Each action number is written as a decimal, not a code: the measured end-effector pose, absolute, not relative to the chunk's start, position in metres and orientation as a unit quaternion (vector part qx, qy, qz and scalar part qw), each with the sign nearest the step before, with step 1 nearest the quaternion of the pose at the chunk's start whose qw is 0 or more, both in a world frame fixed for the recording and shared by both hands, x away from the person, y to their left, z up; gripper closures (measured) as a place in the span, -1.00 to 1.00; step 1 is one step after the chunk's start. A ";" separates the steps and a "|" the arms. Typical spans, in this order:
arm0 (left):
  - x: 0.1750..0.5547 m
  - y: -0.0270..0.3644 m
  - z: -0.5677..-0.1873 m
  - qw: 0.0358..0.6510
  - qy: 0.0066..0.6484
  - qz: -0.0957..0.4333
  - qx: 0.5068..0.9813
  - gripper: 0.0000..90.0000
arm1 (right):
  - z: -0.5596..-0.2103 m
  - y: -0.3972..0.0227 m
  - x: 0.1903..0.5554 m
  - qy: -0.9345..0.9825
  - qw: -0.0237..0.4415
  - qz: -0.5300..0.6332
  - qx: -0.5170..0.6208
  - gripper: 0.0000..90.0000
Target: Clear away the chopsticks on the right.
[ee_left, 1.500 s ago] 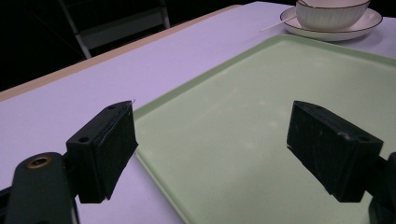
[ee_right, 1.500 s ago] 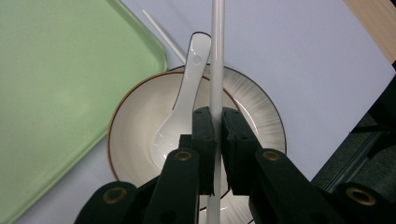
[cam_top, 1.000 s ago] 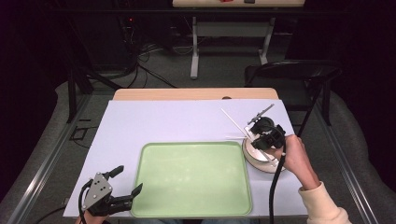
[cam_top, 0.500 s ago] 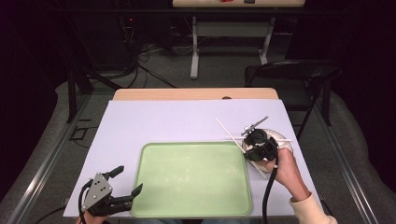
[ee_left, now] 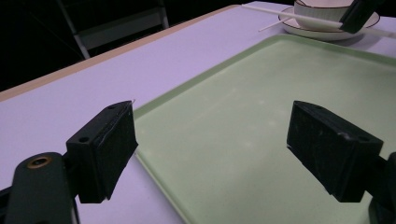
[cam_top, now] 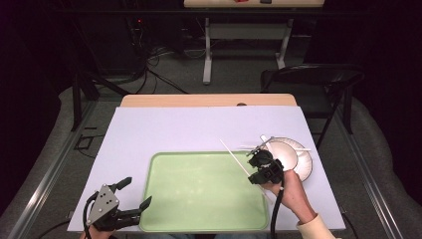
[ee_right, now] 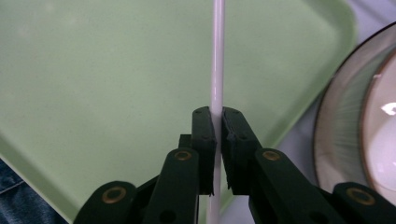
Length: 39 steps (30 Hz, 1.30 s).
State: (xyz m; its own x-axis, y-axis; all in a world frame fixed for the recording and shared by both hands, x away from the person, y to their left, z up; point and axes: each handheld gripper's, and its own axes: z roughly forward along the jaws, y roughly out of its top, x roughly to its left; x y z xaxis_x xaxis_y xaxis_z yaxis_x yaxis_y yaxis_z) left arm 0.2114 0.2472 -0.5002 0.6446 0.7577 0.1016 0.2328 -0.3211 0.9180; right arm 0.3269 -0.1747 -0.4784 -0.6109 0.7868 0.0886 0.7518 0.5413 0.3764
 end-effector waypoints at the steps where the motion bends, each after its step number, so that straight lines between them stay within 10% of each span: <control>1: 0.211 0.247 -0.500 0.483 0.322 0.270 0.768 -0.65 | -0.482 -0.173 0.326 0.877 0.040 0.190 0.440 0.87; 28: 0.211 0.248 -0.500 0.484 0.324 0.271 0.766 -0.65 | -0.520 -0.150 0.328 0.881 0.014 0.143 0.451 0.82; 39: 0.211 0.247 -0.500 0.481 0.323 0.271 0.768 -0.65 | -0.516 -0.150 0.324 0.893 0.016 0.148 0.424 0.13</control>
State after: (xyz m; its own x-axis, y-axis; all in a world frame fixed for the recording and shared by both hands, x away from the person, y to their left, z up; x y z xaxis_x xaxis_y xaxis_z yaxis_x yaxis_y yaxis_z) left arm 0.2110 0.2469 -0.5002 0.6435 0.7582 0.1055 0.2355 -0.3273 0.9151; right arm 0.3243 -0.1502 -0.5157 -0.6393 0.7627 0.0977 0.7533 0.5958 0.2783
